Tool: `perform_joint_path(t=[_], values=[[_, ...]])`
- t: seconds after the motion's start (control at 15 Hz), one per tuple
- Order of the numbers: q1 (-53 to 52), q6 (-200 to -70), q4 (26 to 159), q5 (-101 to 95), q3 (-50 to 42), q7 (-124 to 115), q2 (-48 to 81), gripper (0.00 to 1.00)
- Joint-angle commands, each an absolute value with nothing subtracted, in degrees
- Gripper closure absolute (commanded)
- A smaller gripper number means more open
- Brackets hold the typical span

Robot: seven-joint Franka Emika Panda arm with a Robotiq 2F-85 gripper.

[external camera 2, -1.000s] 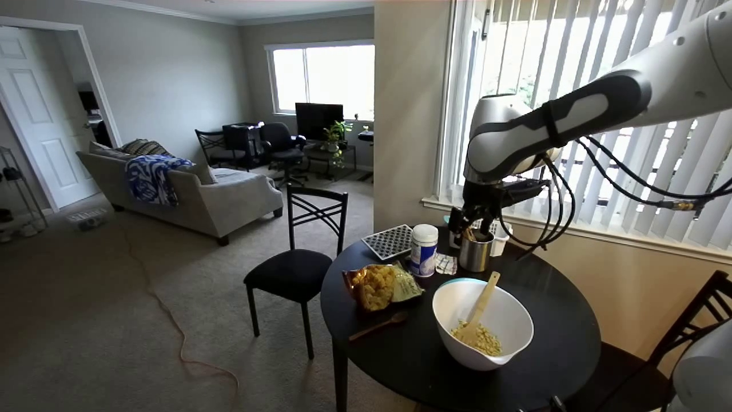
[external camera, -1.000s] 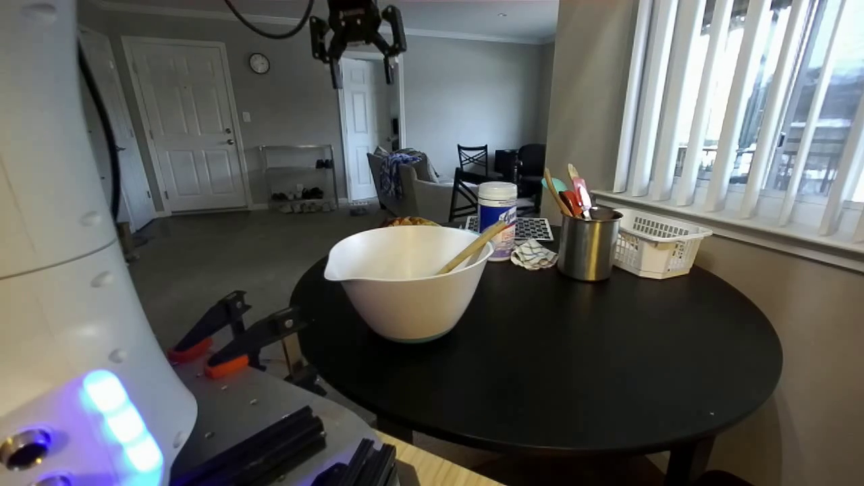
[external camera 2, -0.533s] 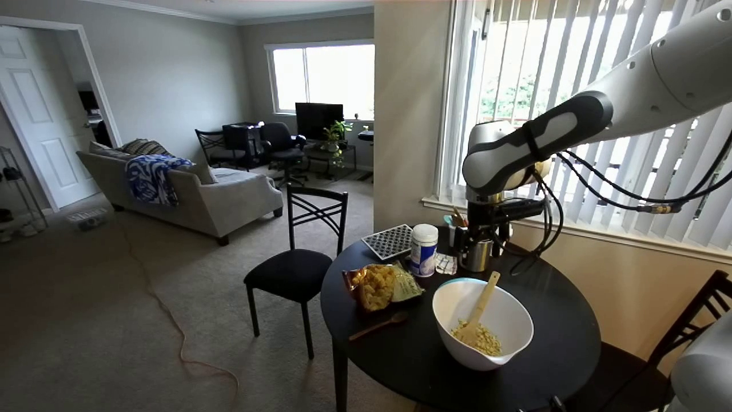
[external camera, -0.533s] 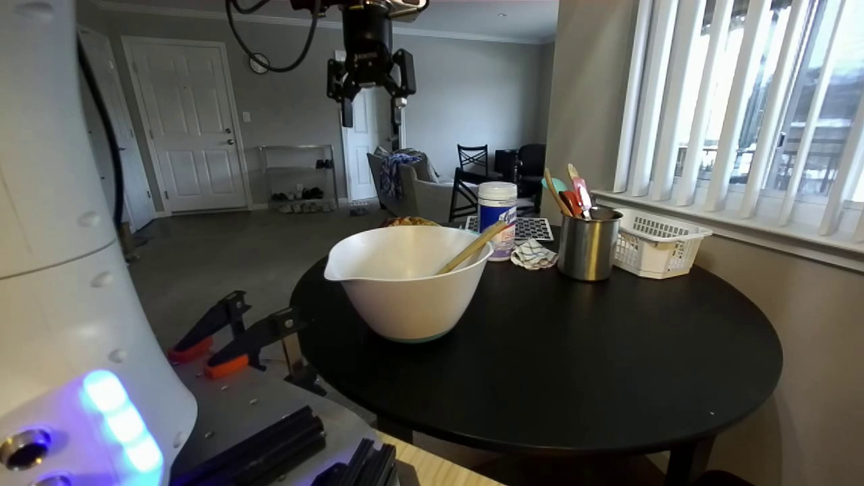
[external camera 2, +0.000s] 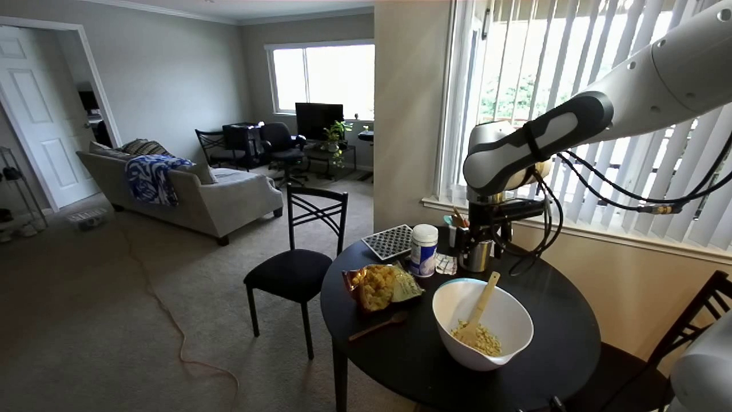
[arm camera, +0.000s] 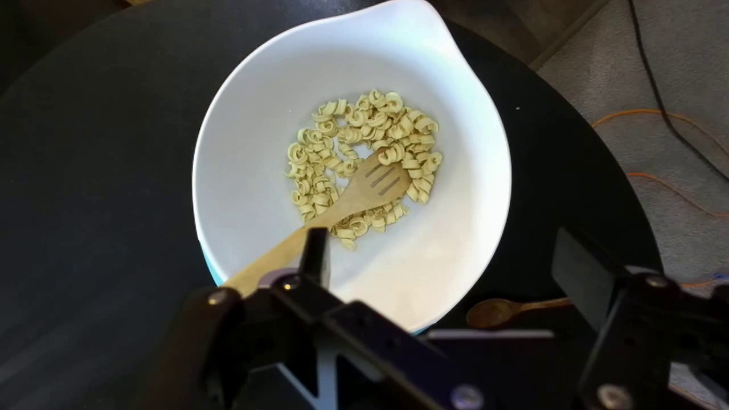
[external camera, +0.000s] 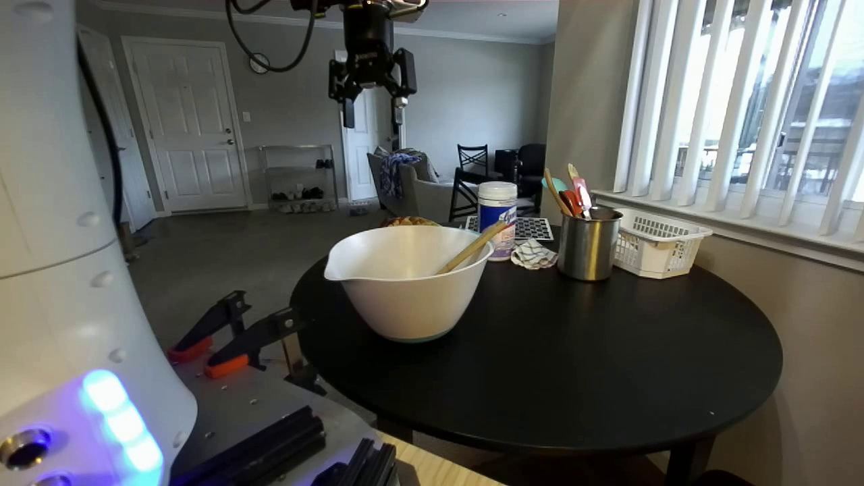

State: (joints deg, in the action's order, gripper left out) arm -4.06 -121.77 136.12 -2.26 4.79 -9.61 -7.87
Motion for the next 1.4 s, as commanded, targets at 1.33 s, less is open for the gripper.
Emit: perform_joint_path(t=[1.33], values=[[3.2,-131.8,109.0,-4.7,-1.6,10.2,28.1,0.0]])
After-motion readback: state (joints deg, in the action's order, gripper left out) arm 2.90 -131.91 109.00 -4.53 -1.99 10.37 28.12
